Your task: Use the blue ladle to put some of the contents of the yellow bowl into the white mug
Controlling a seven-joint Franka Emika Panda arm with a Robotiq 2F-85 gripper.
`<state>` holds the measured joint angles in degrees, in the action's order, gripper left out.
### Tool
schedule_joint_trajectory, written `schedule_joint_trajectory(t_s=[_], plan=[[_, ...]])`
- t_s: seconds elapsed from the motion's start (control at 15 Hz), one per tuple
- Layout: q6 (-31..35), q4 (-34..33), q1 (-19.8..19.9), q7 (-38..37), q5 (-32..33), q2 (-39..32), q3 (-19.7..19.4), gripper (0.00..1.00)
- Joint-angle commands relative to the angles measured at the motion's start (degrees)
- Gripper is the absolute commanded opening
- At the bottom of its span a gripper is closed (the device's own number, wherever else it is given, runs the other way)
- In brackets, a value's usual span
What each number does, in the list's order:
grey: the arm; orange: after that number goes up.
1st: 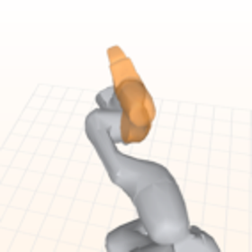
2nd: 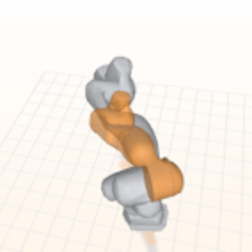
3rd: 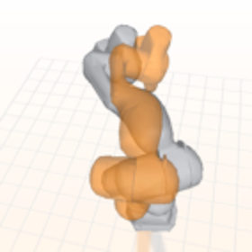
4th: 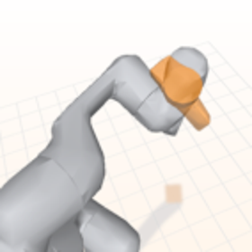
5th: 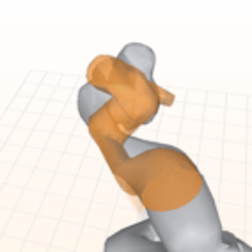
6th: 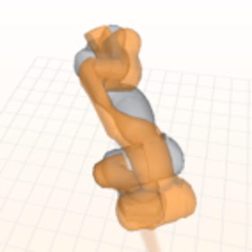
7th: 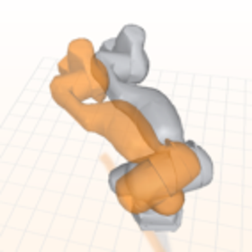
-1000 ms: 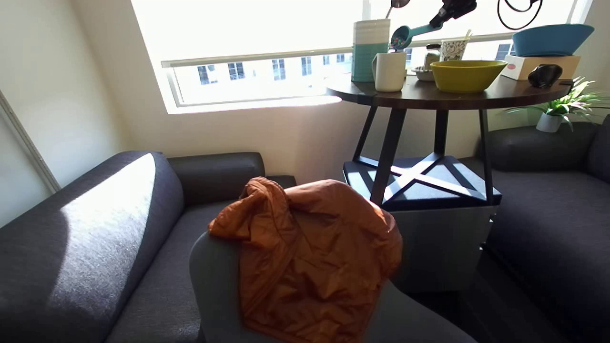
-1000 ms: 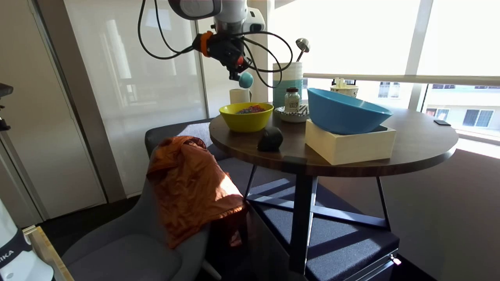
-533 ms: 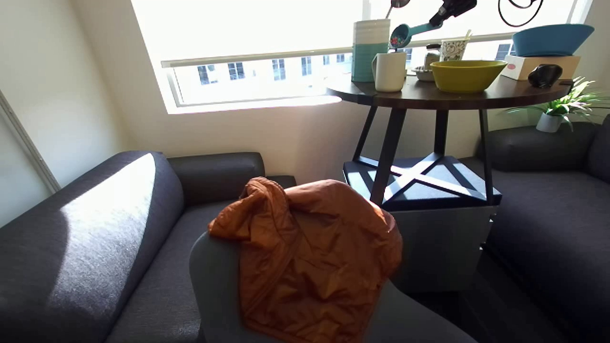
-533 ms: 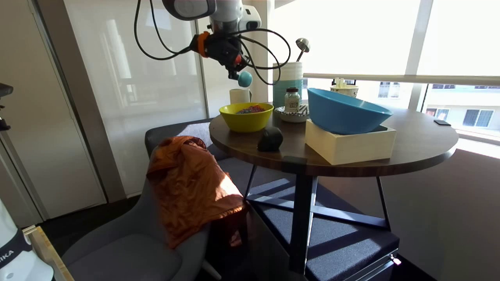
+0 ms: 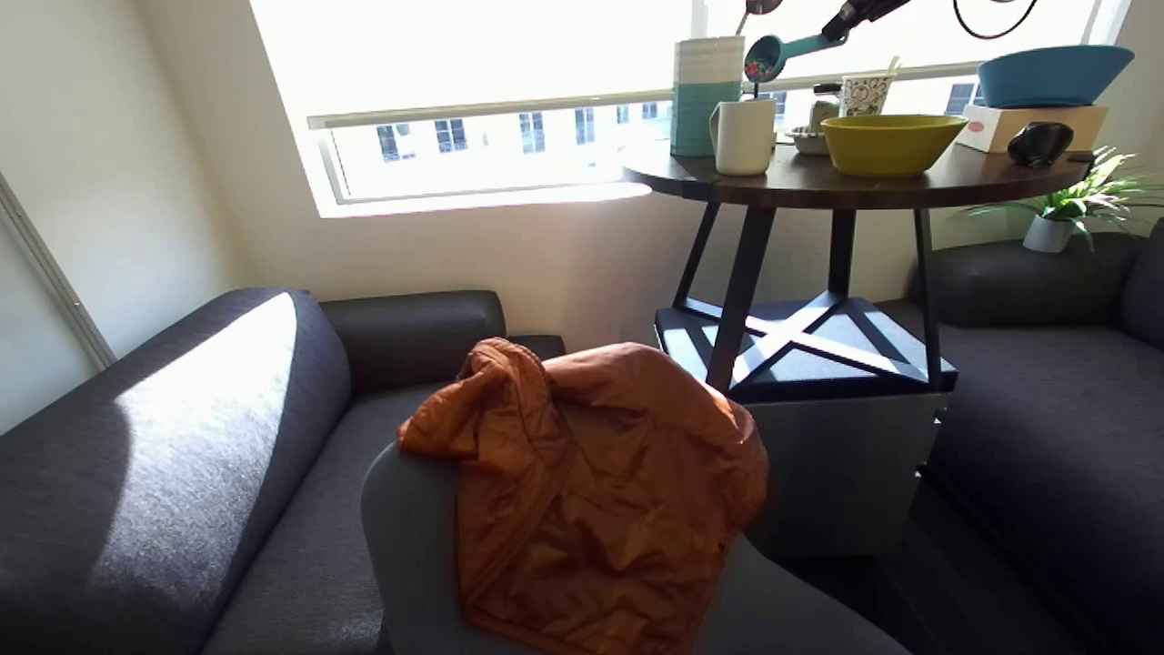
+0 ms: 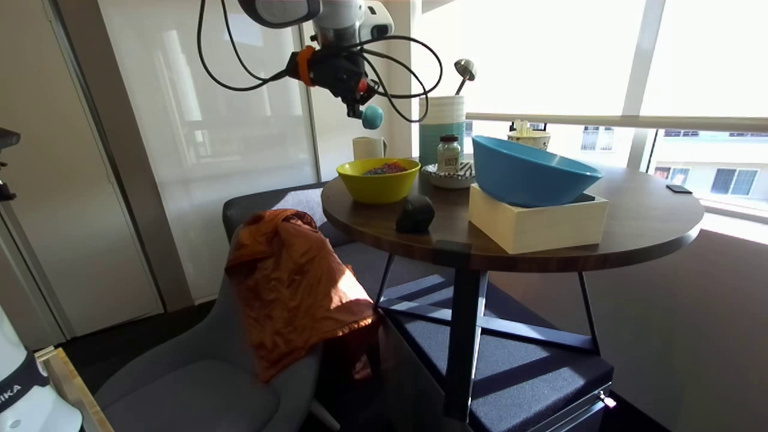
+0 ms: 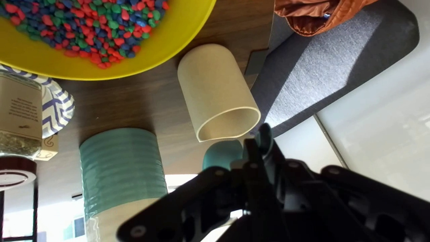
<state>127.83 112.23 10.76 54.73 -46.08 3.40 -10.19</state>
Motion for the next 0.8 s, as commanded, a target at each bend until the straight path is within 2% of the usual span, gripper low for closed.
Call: schedule_joint_trajectory(t_s=[0.0,0.73], plan=[[2.9,3.1,-1.1,2.0,1.1,2.9,0.1,0.02],[8.6,6.7,-2.6,6.1,1.7,4.4,0.5,0.02]])
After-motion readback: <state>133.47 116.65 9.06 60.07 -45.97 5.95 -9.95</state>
